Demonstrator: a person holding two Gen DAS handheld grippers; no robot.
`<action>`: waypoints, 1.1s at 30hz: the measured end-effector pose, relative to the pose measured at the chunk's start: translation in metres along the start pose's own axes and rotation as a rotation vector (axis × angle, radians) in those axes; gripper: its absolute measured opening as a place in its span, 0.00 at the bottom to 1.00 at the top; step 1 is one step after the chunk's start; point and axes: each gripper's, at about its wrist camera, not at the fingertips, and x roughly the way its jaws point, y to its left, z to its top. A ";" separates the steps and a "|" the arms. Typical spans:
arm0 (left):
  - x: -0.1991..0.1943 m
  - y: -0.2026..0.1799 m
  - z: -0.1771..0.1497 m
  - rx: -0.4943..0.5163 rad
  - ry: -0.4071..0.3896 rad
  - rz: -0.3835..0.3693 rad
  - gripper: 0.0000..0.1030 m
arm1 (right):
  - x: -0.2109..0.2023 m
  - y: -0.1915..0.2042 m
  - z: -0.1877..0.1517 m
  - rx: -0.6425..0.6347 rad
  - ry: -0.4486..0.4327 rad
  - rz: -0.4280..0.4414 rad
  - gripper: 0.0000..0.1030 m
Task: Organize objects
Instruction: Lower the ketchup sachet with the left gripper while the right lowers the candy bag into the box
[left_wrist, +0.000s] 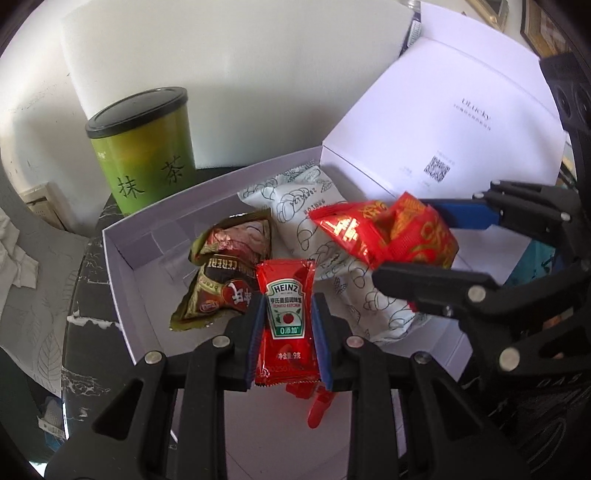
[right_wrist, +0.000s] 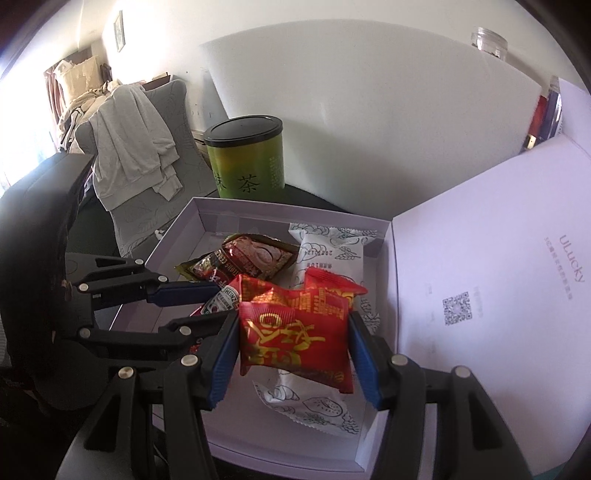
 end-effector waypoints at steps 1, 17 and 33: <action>0.002 -0.001 -0.001 0.000 0.006 -0.001 0.23 | 0.002 -0.001 0.000 0.006 0.005 0.002 0.56; 0.013 0.004 -0.006 -0.029 0.054 0.041 0.23 | 0.025 -0.002 -0.006 0.016 0.077 -0.004 0.57; 0.008 0.016 -0.006 -0.097 0.049 0.065 0.25 | 0.024 -0.002 -0.004 0.054 0.134 -0.038 0.65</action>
